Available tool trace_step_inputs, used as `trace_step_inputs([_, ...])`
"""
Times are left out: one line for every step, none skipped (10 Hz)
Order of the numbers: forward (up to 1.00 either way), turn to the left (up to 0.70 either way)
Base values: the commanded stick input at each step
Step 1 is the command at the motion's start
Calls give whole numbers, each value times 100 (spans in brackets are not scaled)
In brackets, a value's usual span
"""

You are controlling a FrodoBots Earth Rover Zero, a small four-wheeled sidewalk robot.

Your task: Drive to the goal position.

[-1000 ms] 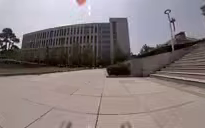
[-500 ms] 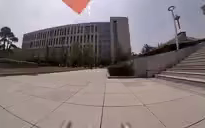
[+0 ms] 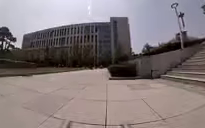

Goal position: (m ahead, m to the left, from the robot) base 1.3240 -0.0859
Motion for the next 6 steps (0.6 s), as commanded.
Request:
trace_step_inputs([100,-5])
trace_step_inputs([100,-15])
trace_step_inputs([100,-12])
trace_step_inputs([100,-4])
trace_step_inputs([100,-3])
trace_step_inputs([100,-14])
